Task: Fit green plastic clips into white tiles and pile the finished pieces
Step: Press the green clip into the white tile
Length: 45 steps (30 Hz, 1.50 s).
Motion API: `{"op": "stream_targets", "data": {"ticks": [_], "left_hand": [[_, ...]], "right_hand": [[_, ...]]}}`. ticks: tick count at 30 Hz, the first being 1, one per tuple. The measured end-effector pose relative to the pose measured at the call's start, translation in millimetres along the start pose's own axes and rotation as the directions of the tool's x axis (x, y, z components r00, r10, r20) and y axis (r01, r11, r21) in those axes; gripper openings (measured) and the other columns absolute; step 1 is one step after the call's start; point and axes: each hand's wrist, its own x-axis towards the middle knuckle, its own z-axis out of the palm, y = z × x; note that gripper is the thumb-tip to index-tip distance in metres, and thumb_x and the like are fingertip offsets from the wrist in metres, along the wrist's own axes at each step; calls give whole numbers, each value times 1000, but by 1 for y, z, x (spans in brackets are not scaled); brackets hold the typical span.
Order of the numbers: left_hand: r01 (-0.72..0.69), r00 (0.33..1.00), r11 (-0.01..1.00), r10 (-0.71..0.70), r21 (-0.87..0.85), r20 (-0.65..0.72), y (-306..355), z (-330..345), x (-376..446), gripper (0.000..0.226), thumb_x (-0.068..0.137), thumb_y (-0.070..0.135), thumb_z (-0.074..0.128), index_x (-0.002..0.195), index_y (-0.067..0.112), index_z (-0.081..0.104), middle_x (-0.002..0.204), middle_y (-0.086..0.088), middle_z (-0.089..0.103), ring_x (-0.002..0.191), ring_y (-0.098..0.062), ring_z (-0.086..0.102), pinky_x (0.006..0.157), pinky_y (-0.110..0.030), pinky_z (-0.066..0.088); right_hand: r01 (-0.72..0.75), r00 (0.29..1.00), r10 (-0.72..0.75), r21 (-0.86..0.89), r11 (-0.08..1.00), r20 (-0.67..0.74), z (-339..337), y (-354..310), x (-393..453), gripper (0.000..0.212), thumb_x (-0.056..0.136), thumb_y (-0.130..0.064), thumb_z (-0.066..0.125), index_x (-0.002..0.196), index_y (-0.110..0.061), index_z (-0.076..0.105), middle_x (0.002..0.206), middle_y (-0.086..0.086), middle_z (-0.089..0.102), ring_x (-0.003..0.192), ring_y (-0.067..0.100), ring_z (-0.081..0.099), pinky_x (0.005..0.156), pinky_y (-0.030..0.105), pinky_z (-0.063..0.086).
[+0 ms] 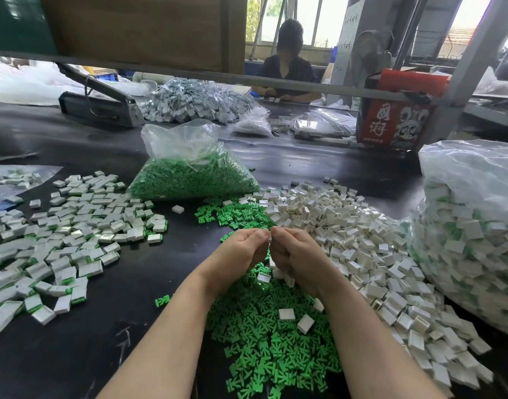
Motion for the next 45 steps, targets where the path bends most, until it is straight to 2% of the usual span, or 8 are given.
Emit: {"op": "stream_targets", "data": {"ticks": [4,10,15,18,23,29,42,45], "left_hand": [[-6,999,999,8,42,-48,-1,0,1,33,107,19,35,75,15,44,57,13,34,51,-3,28,48,-16,29],[-11,990,971,45,239,-137,-6,3,6,38,107,21,37,84,-5,55,70,-3,49,64,-14,41,63,-30,37],[4,983,939,60,344,-175,-10,4,8,36,106,25,38,90,9,66,88,-10,71,87,-29,66,79,-42,53],[6,978,920,76,391,-193,-11,8,7,35,105,28,38,85,20,65,84,-1,70,84,-23,66,78,-41,53],[0,974,907,96,422,-206,-10,12,7,36,105,31,37,90,14,65,87,-5,70,85,-23,65,81,-47,52],[-2,980,893,91,449,-176,-10,10,7,38,105,32,37,87,12,63,84,-8,69,82,-26,64,79,-50,51],[-32,991,925,79,379,-110,-9,8,7,38,107,27,37,100,0,63,96,-20,68,92,-33,64,87,-52,50],[-38,994,981,57,189,-96,-7,5,5,31,107,21,38,91,4,59,77,-3,66,75,-11,57,71,-28,51]], "right_hand": [[41,996,-54,-169,985,-71,5,1,1,40,105,-19,40,65,-14,43,52,-5,34,44,7,29,44,21,27],[74,966,-180,-473,878,-183,15,7,6,47,106,-29,34,69,-5,50,58,4,43,56,21,39,56,49,39],[42,970,-194,-679,733,-150,19,10,8,63,106,-40,21,63,-10,55,61,2,56,58,18,49,61,38,40],[24,969,-186,-691,723,-160,19,11,9,61,106,-41,20,65,-15,57,65,1,59,64,16,54,65,37,43],[42,960,-221,-694,719,-172,19,14,8,57,106,-38,20,65,-17,54,68,1,59,69,18,55,69,40,44],[57,961,-232,-714,698,-151,16,14,8,54,107,-31,23,57,-22,43,61,-4,50,60,12,46,61,33,29],[75,961,-246,-734,675,-128,14,11,7,51,106,-32,23,61,-21,46,65,-2,53,65,16,50,64,36,37],[80,969,-207,-616,784,-138,11,9,8,49,106,-35,25,65,-19,47,62,-4,50,60,15,48,63,39,43]]}}
